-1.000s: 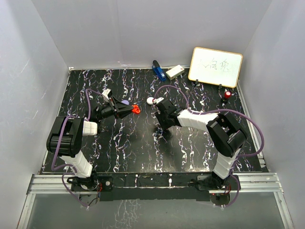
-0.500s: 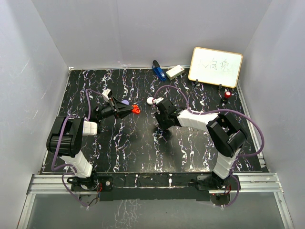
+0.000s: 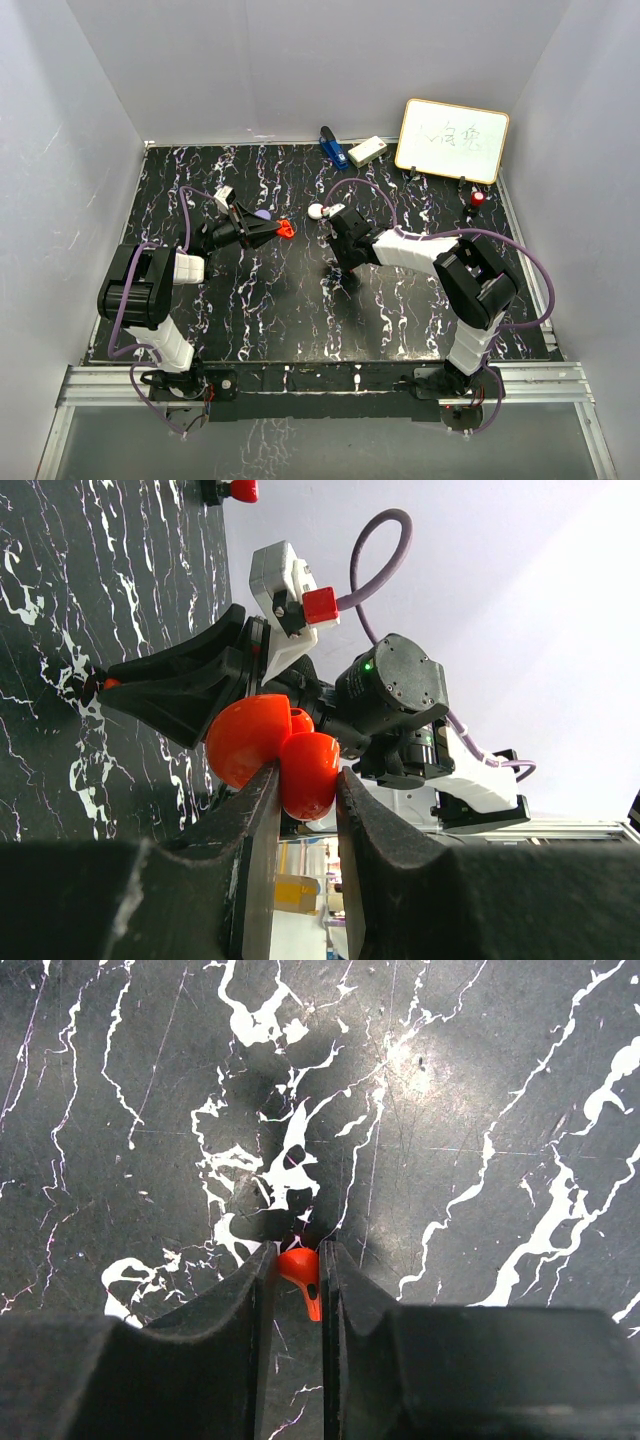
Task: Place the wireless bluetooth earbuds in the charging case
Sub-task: Pick up the earbud from the center of the board.
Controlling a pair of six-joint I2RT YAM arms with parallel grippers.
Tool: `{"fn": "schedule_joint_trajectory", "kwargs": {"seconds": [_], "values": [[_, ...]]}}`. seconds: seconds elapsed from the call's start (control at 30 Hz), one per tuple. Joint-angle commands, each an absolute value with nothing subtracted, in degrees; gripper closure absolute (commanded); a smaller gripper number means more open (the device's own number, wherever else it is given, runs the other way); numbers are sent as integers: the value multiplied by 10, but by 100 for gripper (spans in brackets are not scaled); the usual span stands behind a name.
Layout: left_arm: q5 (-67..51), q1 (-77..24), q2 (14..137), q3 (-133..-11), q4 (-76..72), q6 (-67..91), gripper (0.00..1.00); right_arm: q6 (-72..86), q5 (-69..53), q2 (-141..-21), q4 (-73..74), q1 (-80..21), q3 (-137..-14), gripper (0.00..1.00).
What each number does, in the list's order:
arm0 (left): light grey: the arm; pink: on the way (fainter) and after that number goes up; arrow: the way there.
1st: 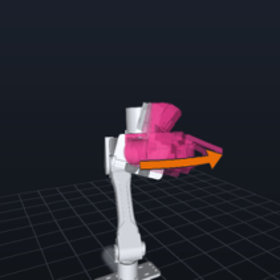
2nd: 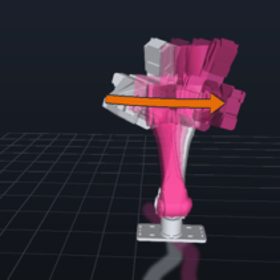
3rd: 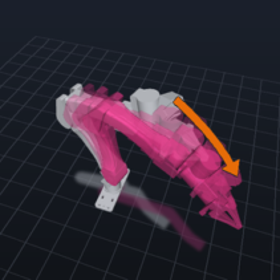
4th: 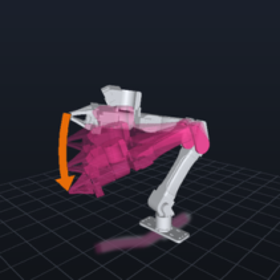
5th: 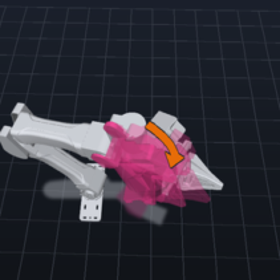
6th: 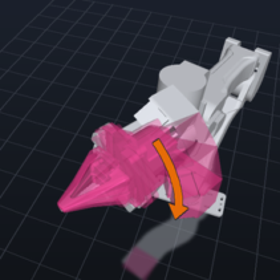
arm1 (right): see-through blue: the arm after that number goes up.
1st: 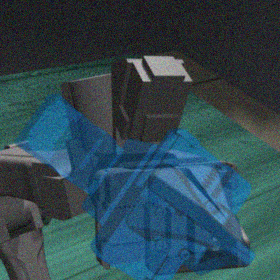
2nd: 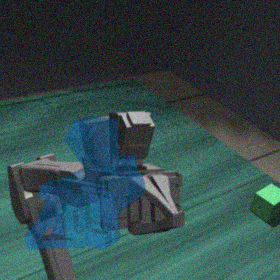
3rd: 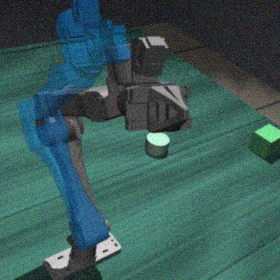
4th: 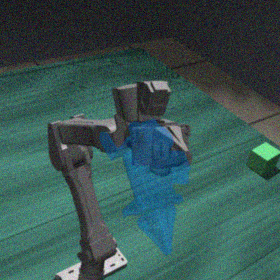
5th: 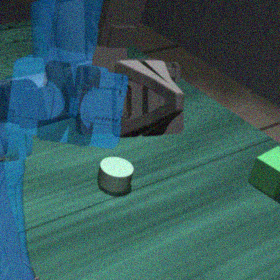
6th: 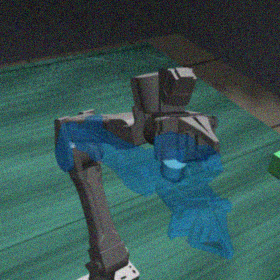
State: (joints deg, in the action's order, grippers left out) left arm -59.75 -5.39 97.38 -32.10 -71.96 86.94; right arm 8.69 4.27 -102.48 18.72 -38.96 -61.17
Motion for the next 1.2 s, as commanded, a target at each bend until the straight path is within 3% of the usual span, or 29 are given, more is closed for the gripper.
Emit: {"fn": "schedule_joint_trajectory", "kwargs": {"seconds": [0.0, 0.3, 0.43, 0.7, 1.17], "values": [[-602, -55, 948, -323, -734, 858, 100, 89, 38, -1036, 197, -388, -594, 85], [-601, -57, 944, -322, -732, 858, 100, 91, -14, -963, 126, -373, -610, 98], [-597, -64, 939, -320, -730, 858, 100, 99, -55, -931, 59, -352, -612, 100], [-587, -87, 936, -315, -761, 889, 100, 107, -160, -857, -214, -317, -523, 100], [-544, -112, 919, -321, -740, 903, 100, 166, -311, -875, -611, -294, -427, 100]]}}
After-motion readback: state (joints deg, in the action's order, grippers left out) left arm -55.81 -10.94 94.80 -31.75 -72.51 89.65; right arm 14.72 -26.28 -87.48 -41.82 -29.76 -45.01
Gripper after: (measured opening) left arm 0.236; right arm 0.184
